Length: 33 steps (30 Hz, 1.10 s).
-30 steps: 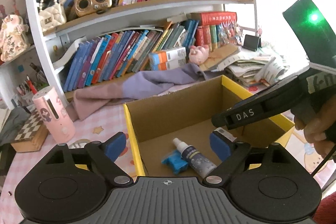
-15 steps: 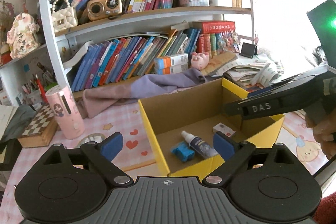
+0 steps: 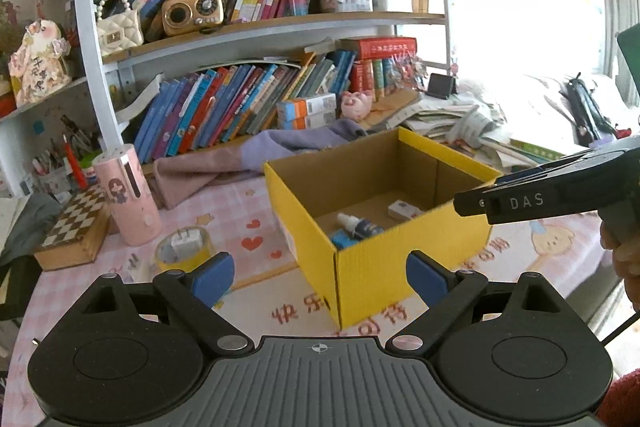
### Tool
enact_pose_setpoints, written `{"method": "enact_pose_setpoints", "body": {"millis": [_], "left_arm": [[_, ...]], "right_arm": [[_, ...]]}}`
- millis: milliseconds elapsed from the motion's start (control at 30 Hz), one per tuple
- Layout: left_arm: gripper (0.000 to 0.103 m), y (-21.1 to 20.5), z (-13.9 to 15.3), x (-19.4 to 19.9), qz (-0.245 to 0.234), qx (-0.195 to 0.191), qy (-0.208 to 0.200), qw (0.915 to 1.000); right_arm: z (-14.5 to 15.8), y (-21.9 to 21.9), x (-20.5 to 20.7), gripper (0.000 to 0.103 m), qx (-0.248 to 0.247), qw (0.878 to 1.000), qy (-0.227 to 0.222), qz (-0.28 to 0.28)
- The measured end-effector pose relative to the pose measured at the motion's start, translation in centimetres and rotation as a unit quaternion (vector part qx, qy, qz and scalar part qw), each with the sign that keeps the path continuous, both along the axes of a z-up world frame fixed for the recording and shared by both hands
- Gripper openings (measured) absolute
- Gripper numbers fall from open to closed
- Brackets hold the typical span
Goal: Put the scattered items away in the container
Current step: 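Withdraw both open tools from the yellow box toward the tape roll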
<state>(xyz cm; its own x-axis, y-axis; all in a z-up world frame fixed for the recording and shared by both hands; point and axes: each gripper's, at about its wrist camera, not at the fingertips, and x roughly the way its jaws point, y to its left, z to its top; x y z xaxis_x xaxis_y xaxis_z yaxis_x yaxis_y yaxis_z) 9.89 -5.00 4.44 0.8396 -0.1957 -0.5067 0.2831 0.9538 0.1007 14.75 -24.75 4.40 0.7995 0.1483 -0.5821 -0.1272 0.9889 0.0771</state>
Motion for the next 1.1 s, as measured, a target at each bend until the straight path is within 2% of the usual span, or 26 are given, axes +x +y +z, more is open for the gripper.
{"method": "enact_pose_setpoints", "body": {"millis": [200,400,567,867,1100], "left_arm": [[0.095,2.5,-1.2,-2.0,0.001,-0.006,0.019,0.9998],[0.095,4.9,-2.8,-3.3,0.017,-0.006,0.042,0.9989],[0.095,6.9,-3.8,-3.8,0.043,-0.003,0.058,0.9974],[0.095,9.7,-4.4,-5.0,0.088,-0.023,0.075,0.9930],[0.095,11.3,-4.3,-5.6,0.113,-0.028,0.075,0.9904]], "right_arm": [[-1.7,1.8,-3.1,0.046,-0.001,1.000,0.017,-0.026],[-3.5,4.3,-5.1,0.047,-0.004,0.999,0.042,-0.030],[-4.4,7.0,-5.8,0.048,-0.022,0.998,0.056,0.000],[-4.8,11.0,-6.3,0.050,-0.047,0.995,0.063,0.064],[-4.8,12.7,-6.1,0.050,-0.045,0.994,0.060,0.084]]}}
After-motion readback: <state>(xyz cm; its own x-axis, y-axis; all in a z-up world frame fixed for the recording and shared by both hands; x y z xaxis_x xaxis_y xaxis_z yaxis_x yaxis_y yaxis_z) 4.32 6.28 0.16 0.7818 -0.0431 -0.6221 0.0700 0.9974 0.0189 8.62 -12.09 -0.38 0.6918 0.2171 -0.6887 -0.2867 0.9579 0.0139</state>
